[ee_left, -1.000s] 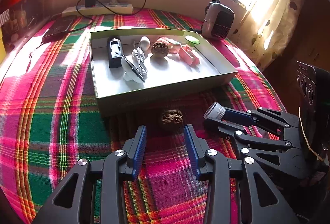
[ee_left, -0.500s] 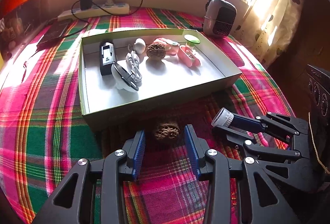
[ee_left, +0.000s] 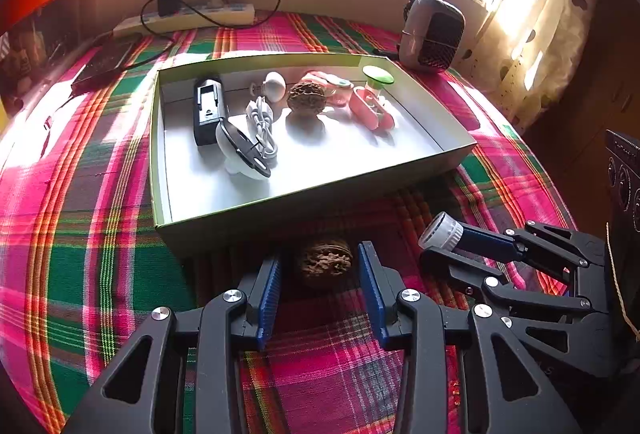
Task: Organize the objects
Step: 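Close the right gripper on the white jar while the left gripper grasps the walnut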
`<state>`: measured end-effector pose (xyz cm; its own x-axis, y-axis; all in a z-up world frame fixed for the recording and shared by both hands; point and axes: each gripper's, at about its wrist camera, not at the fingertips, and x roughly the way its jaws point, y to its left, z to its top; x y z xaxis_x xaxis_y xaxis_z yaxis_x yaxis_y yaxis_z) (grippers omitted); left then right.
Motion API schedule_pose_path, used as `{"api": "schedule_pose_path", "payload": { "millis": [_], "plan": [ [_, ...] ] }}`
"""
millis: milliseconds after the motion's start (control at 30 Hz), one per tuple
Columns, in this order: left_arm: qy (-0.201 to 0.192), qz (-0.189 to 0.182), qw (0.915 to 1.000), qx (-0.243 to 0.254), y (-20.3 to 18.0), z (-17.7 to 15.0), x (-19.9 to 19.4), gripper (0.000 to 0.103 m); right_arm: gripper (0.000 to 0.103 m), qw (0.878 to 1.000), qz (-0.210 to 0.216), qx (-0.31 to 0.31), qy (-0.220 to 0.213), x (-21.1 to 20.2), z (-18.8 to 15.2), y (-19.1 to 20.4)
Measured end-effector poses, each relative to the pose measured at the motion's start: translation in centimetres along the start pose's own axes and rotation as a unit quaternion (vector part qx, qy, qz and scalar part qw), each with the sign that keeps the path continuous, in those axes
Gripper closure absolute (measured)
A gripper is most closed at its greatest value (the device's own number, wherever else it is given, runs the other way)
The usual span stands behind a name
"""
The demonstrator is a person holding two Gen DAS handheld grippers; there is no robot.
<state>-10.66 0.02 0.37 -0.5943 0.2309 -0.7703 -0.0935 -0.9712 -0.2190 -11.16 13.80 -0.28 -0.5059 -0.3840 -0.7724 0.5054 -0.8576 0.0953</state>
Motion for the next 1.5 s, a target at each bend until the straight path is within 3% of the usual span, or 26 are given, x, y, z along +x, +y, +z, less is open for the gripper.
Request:
{"api": "schedule_pose_path", "payload": {
  "millis": [100, 1500],
  "plan": [
    [-0.001, 0.001, 1.0000, -0.002, 0.1, 0.0, -0.1, 0.074, 0.073, 1.000, 0.000, 0.000, 0.000, 0.0, 0.0, 0.0],
    [-0.010, 0.005, 0.9999, 0.008, -0.3, -0.2, -1.3, 0.074, 0.074, 1.000, -0.004, 0.003, -0.022, -0.9, 0.1, -0.3]
  ]
}}
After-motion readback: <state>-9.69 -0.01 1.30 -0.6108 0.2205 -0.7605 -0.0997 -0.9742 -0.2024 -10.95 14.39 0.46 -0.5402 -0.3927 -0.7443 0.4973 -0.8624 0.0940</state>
